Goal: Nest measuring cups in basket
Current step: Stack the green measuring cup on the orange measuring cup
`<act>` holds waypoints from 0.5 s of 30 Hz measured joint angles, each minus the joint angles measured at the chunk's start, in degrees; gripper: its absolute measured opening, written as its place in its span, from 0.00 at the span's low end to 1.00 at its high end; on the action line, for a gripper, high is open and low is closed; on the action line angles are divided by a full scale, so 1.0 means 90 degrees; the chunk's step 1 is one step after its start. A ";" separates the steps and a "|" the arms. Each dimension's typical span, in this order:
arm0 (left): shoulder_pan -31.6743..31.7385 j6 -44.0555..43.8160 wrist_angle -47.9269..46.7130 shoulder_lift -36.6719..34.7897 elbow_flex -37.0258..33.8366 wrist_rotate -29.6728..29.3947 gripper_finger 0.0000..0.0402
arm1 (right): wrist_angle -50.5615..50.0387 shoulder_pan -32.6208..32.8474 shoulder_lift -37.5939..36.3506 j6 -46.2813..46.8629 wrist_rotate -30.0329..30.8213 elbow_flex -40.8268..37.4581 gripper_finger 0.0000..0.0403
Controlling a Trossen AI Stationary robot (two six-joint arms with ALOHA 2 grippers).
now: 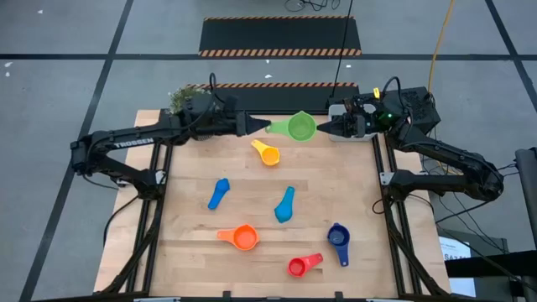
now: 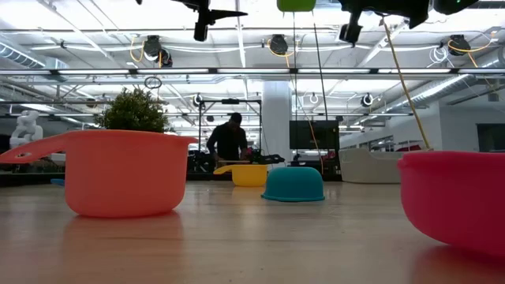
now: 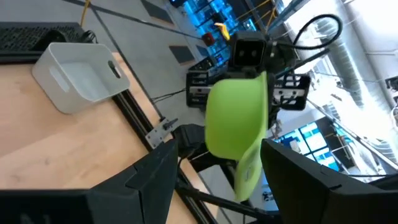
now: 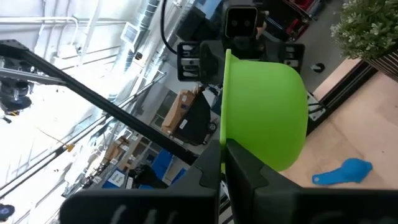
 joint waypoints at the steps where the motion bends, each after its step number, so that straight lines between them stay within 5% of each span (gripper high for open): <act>1: -0.0020 0.0004 0.0060 0.0001 -0.0002 0.0000 0.58 | 0.0015 0.0000 0.0000 0.0008 0.0006 0.0000 0.00; 15: -0.0066 0.0117 0.0635 -0.0004 0.0000 0.0395 0.58 | 0.0013 0.0000 -0.0002 -0.0012 0.0187 0.0000 0.00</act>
